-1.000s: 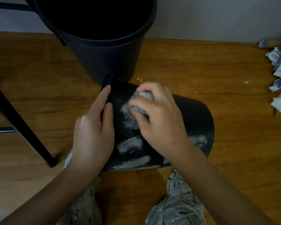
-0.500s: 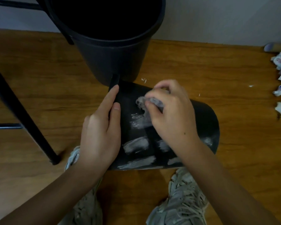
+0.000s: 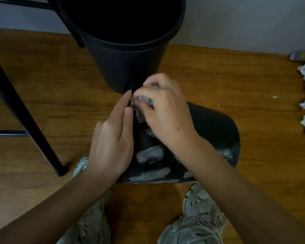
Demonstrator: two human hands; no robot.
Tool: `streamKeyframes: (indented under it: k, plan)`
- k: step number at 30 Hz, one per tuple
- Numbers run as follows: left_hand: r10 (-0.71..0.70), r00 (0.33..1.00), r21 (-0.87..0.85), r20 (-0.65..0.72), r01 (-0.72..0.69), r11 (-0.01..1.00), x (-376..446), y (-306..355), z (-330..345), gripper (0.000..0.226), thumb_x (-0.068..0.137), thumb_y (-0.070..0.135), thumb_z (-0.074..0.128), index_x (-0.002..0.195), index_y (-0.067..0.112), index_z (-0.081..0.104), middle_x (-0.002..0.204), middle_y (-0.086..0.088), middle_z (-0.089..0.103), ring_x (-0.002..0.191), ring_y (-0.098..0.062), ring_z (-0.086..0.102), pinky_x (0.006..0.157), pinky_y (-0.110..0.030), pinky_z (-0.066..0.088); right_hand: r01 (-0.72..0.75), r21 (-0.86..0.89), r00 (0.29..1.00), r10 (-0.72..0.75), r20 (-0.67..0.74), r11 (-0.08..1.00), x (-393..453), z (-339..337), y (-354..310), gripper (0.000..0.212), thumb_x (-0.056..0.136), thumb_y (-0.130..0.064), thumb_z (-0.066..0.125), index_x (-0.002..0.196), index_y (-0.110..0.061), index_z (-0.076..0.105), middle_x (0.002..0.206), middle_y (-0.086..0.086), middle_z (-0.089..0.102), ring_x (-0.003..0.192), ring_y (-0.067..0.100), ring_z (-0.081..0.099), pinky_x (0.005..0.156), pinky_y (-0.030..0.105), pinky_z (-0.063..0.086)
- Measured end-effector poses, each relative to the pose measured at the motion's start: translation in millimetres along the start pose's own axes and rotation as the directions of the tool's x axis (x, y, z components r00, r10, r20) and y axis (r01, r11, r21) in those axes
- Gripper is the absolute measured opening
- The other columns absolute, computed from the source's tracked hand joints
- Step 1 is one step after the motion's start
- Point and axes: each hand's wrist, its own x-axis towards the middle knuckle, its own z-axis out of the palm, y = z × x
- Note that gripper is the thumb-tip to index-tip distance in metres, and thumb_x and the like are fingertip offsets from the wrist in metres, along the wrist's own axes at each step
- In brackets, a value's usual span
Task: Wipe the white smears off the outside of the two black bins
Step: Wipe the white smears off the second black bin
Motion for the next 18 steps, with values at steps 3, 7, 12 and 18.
streamKeyframes:
  k: [3, 7, 12, 18]
  plan:
    - [-0.032, 0.999, -0.001, 0.014, 0.032, 0.999, 2.0, 0.8, 0.8, 0.041, 0.104, 0.025, 0.03, 0.145, 0.02, 0.036, 0.087, -0.002, 0.066, 0.078, -0.021, 0.061, 0.066, -0.041, 0.047, -0.013, 0.011, 1.0, 0.013, -0.016, 1.0, 4.2, 1.2, 3.9, 0.008, 0.086, -0.017, 0.07, 0.093, -0.018, 0.074, 0.109, 0.006, 0.057, 0.1, 0.025, 0.052, 0.076, 0.026, 0.039]
    - [-0.058, 0.998, -0.003, 0.032, 0.058, 0.998, 3.0, -0.1, -1.7, 0.044, 0.102, 0.024, 0.033, 0.146, 0.023, 0.036, 0.08, -0.002, 0.067, 0.064, -0.02, 0.062, 0.058, -0.042, 0.049, 0.019, -0.031, 1.0, -0.019, 0.025, 0.999, -28.3, -8.3, 8.7, 0.014, 0.085, -0.02, 0.064, 0.098, -0.017, 0.071, 0.118, 0.005, 0.055, 0.108, 0.022, 0.05, 0.084, 0.025, 0.039]
    - [-0.061, 0.998, 0.015, 0.0, 0.061, 0.998, 5.1, 1.6, 1.2, 0.042, 0.103, 0.022, 0.035, 0.145, 0.023, 0.038, 0.086, -0.008, 0.068, 0.074, -0.021, 0.062, 0.065, -0.041, 0.053, -0.191, -0.057, 0.981, 0.189, -0.03, 0.98, -34.5, -28.9, 40.3, 0.012, 0.084, -0.02, 0.064, 0.093, -0.017, 0.072, 0.11, 0.002, 0.055, 0.105, 0.022, 0.053, 0.083, 0.014, 0.031]
    - [-0.044, 0.999, 0.056, -0.007, 0.045, 0.997, 2.6, -1.3, 1.1, 0.043, 0.102, 0.02, 0.034, 0.145, 0.019, 0.037, 0.061, -0.003, 0.059, 0.047, -0.02, 0.052, 0.039, -0.021, 0.037, 0.02, -0.119, 1.0, -0.019, 0.003, 0.993, -31.6, -6.6, -2.4, 0.02, 0.085, -0.023, 0.057, 0.098, -0.015, 0.071, 0.118, 0.007, 0.056, 0.107, 0.023, 0.05, 0.081, 0.022, 0.039]
